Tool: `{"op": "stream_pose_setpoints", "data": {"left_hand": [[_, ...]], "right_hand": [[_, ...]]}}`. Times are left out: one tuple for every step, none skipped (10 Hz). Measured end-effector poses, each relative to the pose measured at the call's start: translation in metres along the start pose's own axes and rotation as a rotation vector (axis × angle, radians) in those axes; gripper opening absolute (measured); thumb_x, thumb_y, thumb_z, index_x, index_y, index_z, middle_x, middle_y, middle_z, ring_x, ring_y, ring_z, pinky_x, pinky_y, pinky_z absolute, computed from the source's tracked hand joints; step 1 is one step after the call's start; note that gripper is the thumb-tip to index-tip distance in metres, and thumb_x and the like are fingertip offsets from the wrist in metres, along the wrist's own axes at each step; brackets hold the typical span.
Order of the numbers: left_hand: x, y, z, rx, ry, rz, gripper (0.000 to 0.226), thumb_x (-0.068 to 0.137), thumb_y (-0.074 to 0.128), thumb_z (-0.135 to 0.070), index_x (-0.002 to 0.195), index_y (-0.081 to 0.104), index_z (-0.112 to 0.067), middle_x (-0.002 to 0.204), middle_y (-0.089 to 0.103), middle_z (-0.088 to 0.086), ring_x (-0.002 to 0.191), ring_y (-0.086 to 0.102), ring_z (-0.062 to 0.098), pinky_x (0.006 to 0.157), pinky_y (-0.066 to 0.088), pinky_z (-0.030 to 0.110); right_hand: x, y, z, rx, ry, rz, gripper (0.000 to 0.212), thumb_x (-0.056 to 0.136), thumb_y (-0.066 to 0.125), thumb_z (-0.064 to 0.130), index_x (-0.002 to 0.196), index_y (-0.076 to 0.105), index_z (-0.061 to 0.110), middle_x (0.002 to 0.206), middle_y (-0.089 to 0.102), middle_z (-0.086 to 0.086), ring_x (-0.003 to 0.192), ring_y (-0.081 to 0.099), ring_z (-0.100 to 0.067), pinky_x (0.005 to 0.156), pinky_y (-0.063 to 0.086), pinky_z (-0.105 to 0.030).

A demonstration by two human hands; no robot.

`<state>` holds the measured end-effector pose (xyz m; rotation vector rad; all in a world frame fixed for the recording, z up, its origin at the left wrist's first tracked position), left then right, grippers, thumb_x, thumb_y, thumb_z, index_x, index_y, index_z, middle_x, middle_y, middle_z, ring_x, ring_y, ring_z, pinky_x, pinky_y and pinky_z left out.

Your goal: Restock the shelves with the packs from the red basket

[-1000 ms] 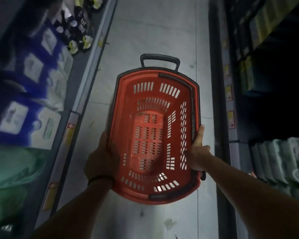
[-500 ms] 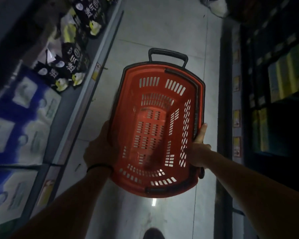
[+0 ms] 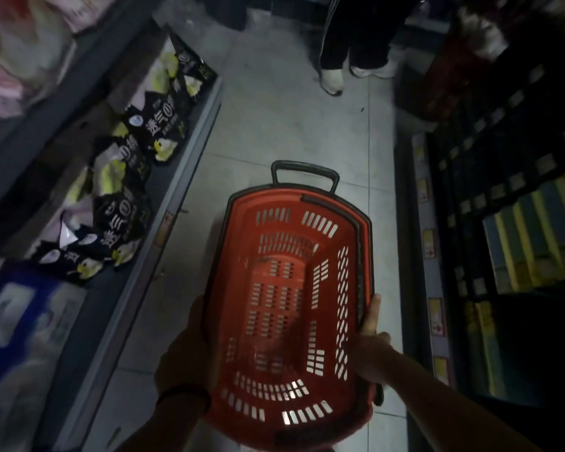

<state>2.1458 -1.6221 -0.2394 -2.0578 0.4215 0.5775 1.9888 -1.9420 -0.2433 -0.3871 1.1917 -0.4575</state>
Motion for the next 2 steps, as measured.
{"op": "stream_pose_setpoints", "data": {"left_hand": [[0.009, 0.004, 0.0, -0.063, -0.016, 0.117, 0.079, 0.077, 0.019, -0.085, 0.151, -0.002, -0.067, 0.138, 0.06, 0.011, 0.114, 0.063, 0.037, 0.101, 0.047, 0.048], [0.011, -0.004, 0.009, 0.022, -0.086, 0.14, 0.078, 0.098, 0.04, -0.069, 0.149, -0.018, -0.067, 0.151, 0.039, 0.012, 0.128, 0.051, 0.04, 0.111, 0.039, 0.053]], "right_hand": [[-0.006, -0.003, 0.013, -0.103, -0.034, 0.132, 0.146, 0.083, 0.079, 0.063, 0.137, -0.056, 0.046, 0.169, 0.01, -0.03, 0.154, 0.024, -0.052, 0.124, 0.024, -0.067], [-0.02, -0.014, 0.013, -0.176, 0.01, 0.154, 0.134, 0.086, 0.069, 0.071, 0.154, -0.042, 0.037, 0.169, 0.002, -0.027, 0.153, 0.028, -0.051, 0.123, 0.031, -0.064]]}}
Point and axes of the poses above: each hand's wrist, its own x-axis towards the middle knuckle, its own y-axis out of the palm, z = x × y, the point moved 9 cm from there along x, towards the middle knuckle
